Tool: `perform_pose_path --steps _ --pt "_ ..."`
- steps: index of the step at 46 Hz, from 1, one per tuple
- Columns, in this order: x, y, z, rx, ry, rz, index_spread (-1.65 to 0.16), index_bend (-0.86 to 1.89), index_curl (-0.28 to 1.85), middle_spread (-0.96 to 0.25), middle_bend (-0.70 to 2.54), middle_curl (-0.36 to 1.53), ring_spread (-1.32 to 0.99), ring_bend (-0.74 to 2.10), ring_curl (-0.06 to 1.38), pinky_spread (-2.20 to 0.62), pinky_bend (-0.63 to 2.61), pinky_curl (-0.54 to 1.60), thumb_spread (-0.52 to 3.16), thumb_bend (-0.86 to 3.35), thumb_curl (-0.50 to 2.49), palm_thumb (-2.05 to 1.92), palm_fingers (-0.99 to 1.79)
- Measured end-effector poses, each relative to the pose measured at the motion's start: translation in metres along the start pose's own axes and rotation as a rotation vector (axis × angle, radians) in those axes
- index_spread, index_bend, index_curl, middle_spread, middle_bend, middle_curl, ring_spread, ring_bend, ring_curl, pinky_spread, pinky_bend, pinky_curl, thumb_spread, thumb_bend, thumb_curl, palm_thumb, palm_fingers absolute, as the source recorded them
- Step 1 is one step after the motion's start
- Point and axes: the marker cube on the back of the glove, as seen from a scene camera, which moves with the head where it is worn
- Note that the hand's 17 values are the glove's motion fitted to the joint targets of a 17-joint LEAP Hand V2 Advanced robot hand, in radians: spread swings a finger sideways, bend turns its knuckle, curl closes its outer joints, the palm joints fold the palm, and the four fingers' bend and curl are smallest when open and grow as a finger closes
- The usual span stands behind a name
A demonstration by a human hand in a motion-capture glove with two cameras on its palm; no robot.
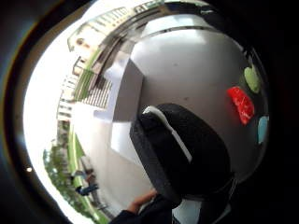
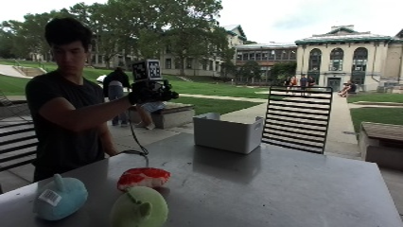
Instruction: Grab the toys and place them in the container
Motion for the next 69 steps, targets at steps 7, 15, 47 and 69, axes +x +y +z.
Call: perform_pose_path --steps 7,15,47,69 --pt "0.002 -0.003 0.004 -0.023 -0.007 -0.002 -0.18 0.22 0.12 -0.07 0.27 0.11 -0.14 0.14 0.02 -0.04 0.41 0.14 0.83 -0.06 0.0 -0.09 0.07" --pt "0.006 -0.004 0.005 -0.019 -0.008 -0.01 -0.22 0.23 0.19 -0.08 0.27 0.16 -0.18 0.16 0.04 -0.05 0.44 0.19 1.09 -0.06 0.01 -0.1 0.03" --pt "0.164 -0.025 0.096 -0.069 0.003 0.078 -0.25 0.18 0.34 -0.1 0.18 0.29 -0.23 0.18 0.13 -0.06 0.45 0.29 1.13 -0.08 0.07 -0.11 -0.06" --pt "0.198 -0.015 0.213 -0.277 0.005 0.139 -0.24 0.16 0.35 -0.12 0.25 0.36 -0.28 0.23 0.21 -0.05 0.44 0.32 1.07 -0.01 0.16 0.01 0.03"
